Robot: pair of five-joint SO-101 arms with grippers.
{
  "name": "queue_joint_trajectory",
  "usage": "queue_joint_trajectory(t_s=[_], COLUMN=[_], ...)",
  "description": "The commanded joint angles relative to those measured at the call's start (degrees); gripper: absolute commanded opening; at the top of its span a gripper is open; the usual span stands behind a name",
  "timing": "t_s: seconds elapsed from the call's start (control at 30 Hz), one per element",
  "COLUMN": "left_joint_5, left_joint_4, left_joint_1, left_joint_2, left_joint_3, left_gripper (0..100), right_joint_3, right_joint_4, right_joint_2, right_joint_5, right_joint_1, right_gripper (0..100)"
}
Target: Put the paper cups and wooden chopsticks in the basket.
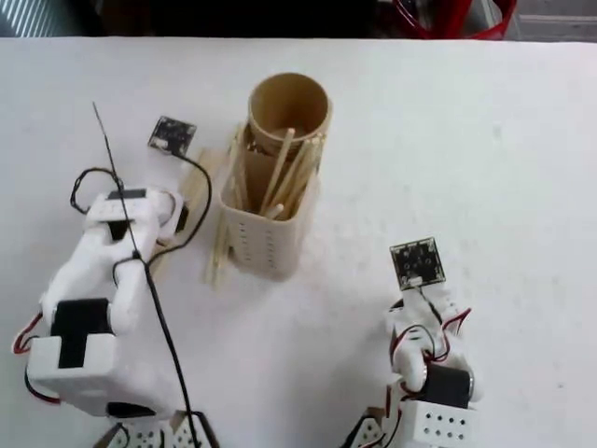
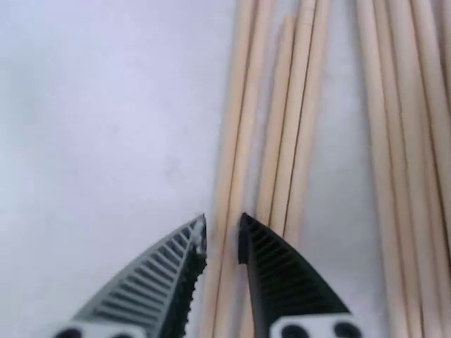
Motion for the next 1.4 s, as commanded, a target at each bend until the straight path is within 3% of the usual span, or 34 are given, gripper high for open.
queue_joint_trajectory(t_s=[0.0, 0.33, 0.5, 1.17, 1.37], left_joint_5=[-0.44, -0.44, 4.31, 3.16, 2.64], left_joint_4=[-0.09, 0.26, -0.62, 0.70, 2.46], left_joint_1=[-0.48, -0.84, -3.03, -2.59, -2.42], left_joint_2=[-0.13, -0.57, -0.66, 0.13, 8.31], left_joint_3=[-2.46, -2.29, -2.99, -10.20, -14.59], left_gripper=[9, 9, 10, 10, 10], right_joint_3=[0.53, 0.53, 0.53, 0.53, 0.53], right_joint_4=[-0.66, -0.66, -0.66, -0.66, -0.66], right_joint_2=[-0.13, -0.13, -0.13, -0.13, -0.13], right_joint_5=[-0.09, -0.09, -0.09, -0.09, -0.09], right_joint_1=[0.04, 0.13, 0.13, 0.13, 0.13], right_gripper=[1.8, 1.8, 1.8, 1.8, 1.8])
